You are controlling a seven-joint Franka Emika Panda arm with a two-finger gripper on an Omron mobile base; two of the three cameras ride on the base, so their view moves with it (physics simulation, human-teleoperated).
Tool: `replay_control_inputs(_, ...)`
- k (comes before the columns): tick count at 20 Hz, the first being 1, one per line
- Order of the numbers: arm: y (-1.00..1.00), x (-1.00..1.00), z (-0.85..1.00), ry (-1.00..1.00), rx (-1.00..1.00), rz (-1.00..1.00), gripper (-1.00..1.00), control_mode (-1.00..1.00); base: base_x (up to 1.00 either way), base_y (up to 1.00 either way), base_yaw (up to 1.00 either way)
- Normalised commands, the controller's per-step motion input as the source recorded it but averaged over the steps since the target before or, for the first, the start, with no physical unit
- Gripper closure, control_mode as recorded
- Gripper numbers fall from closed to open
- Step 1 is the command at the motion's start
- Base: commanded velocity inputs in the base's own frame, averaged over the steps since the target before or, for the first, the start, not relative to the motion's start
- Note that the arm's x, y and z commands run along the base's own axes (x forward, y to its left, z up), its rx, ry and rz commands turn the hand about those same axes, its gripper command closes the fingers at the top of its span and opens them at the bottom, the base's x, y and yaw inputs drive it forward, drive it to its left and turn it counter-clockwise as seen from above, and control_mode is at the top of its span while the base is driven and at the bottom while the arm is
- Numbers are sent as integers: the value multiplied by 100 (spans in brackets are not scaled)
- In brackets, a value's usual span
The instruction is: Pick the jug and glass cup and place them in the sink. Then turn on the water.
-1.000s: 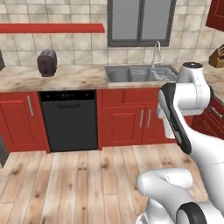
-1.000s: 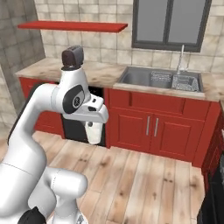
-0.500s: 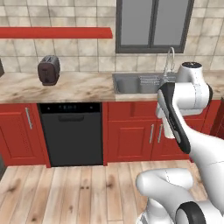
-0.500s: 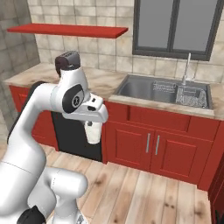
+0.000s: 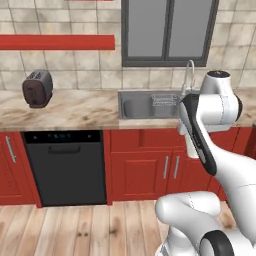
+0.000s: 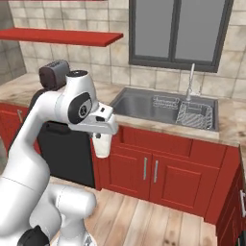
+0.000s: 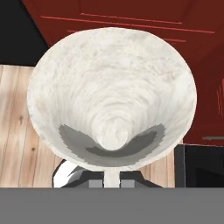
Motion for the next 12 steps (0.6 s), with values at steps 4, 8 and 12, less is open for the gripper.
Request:
replay_control_inputs(4, 0, 0, 0, 0, 0, 0, 100, 100, 57, -40, -1)
replay_control_inputs(8, 0, 0, 0, 0, 0, 0, 100, 100, 58, -33, 0)
replay_control_inputs(12, 0, 0, 0, 0, 0, 0, 100, 100, 55, -7, -8)
